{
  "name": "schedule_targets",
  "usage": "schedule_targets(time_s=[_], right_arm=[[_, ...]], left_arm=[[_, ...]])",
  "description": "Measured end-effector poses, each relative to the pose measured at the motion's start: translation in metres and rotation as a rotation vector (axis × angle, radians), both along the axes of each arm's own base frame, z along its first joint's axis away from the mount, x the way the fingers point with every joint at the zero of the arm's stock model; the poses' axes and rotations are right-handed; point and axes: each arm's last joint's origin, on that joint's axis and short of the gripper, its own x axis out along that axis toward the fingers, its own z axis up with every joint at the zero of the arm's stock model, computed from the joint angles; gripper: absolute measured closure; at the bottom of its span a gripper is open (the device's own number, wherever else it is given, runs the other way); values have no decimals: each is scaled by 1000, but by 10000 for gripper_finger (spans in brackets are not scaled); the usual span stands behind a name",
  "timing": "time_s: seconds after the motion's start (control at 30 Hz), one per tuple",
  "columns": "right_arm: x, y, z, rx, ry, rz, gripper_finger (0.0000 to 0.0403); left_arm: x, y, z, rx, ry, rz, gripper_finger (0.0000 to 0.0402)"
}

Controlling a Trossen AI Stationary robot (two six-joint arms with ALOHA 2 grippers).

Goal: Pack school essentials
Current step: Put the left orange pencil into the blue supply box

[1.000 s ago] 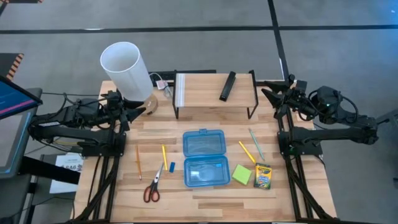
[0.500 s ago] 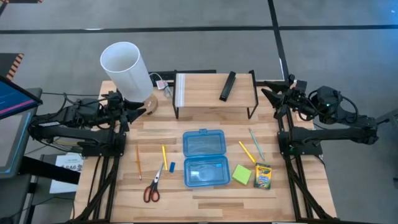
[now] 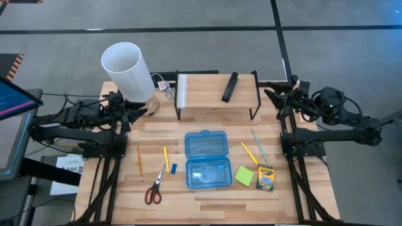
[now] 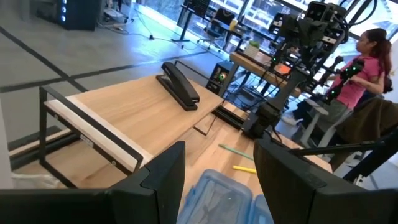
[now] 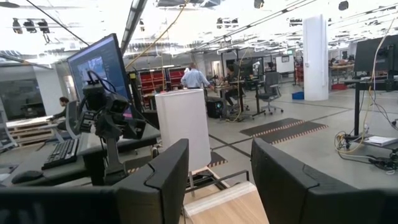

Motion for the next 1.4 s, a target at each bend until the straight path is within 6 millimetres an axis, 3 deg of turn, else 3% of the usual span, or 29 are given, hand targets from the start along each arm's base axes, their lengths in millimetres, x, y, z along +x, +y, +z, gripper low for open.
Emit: schedule_targets(time_s=[0.3, 0.5, 0.7, 0.87, 1.07, 1.23, 1.4], right_arm=[[0, 0, 0, 14, -7, 3, 207], [0, 0, 0, 51, -24, 12, 210], [0, 0, 0, 46, -22, 10, 207], [0, 0, 0, 46, -22, 10, 210], [0, 0, 0, 46, -22, 10, 216], [0, 0, 0, 46, -22, 10, 215], [0, 0, 0, 46, -23, 10, 214]], left_arm=[[0, -2, 7, 1, -51, -57, 224], [-2, -2, 26, -2, -50, -73, 224], [4, -2, 48, -6, 176, -74, 224], [9, -4, 53, -115, 378, -126, 224], [24, -8, 34, -389, 635, -121, 224], [36, -11, 6, -654, 857, 26, 224], [45, -19, -16, -727, 965, 49, 224]])
